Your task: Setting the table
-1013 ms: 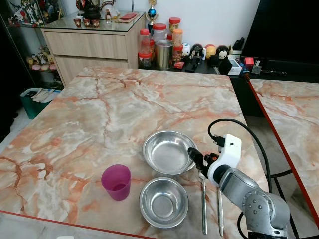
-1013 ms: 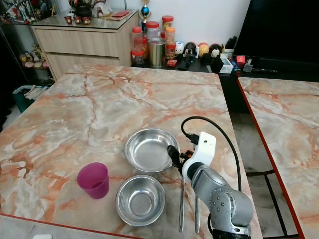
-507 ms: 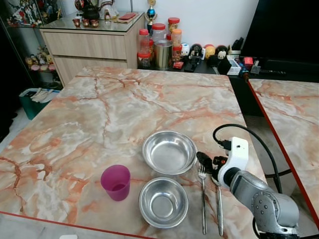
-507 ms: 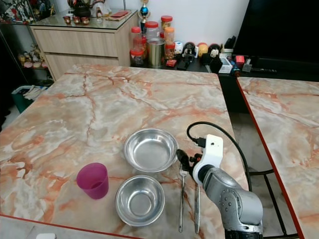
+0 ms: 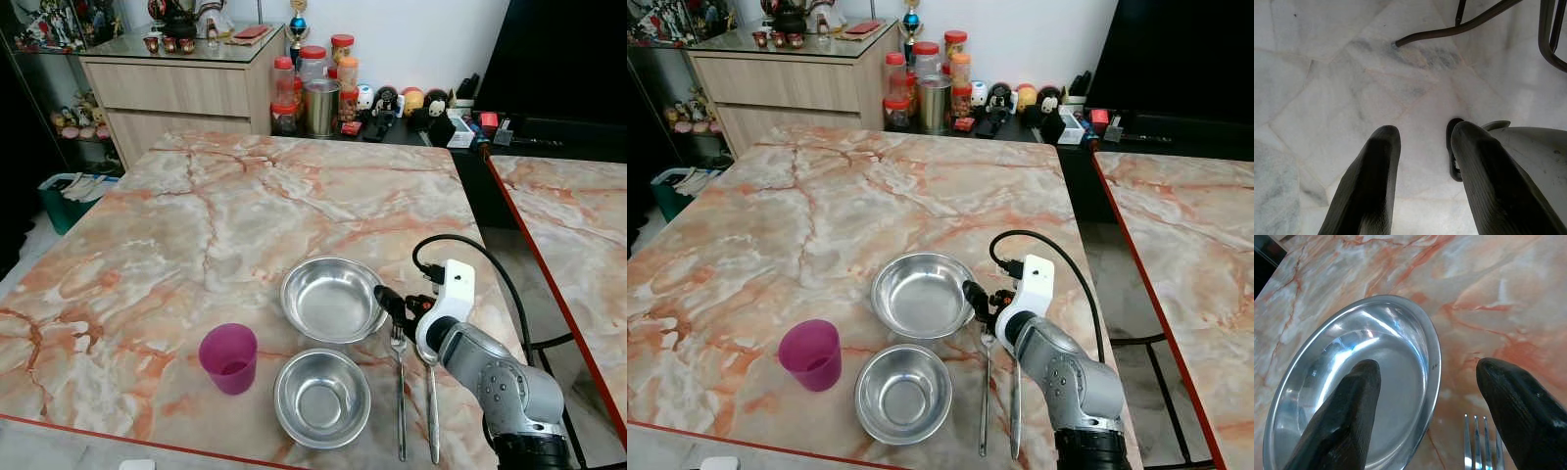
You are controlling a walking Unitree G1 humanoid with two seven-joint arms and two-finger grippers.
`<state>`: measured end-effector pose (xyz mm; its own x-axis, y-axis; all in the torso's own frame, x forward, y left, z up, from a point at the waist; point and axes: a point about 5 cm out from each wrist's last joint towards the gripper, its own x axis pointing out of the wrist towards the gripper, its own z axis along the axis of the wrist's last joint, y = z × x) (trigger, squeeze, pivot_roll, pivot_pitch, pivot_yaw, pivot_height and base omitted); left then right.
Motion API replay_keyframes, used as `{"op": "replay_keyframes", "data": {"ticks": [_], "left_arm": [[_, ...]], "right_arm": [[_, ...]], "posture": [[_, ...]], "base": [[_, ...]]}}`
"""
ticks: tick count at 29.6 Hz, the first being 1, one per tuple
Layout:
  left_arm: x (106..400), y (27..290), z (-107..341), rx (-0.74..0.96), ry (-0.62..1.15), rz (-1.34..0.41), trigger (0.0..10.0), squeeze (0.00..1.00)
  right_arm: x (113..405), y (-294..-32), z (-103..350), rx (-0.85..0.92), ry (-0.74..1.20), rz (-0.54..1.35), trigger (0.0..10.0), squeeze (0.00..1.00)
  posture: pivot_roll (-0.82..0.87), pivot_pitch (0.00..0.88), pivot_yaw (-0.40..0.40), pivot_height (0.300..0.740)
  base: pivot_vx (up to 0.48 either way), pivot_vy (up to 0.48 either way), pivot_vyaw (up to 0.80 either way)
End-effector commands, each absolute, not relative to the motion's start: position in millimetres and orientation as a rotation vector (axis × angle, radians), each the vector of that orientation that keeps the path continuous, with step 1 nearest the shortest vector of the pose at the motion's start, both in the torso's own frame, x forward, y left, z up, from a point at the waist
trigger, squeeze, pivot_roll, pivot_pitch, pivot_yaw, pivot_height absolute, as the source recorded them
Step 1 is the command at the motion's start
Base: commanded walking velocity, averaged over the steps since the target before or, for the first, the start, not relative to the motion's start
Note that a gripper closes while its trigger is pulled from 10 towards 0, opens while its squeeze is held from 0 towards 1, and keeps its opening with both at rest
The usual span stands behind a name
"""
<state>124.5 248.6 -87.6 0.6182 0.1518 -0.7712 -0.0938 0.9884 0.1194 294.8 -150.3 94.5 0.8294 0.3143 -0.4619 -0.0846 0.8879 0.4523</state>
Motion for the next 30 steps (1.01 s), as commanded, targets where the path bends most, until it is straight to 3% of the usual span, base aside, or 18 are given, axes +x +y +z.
{"op": "replay_keyframes", "data": {"ticks": [1,11,30], "left_arm": [[122.8,247.6,-88.8,0.062,0.904,0.142,10.0,0.0],[118.7,247.1,-90.7,0.061,0.925,0.142,10.0,0.0],[122.0,245.8,-90.0,0.062,0.916,0.14,10.0,0.0]], "right_arm": [[299.5,-152.2,97.2,0.411,0.542,0.218,10.0,0.0],[312.0,-171.3,95.8,0.393,0.522,0.169,10.0,0.0],[327.0,-165.6,103.5,0.576,0.461,0.282,10.0,0.0]], "posture": [[0.03,0.0,-0.034,0.74],[0.03,0.0,-0.032,0.74],[0.04,0.0,-0.033,0.74]], "base": [[0.0,0.0,0.0],[0.0,0.0,0.0],[0.0,0.0,0.0]]}}
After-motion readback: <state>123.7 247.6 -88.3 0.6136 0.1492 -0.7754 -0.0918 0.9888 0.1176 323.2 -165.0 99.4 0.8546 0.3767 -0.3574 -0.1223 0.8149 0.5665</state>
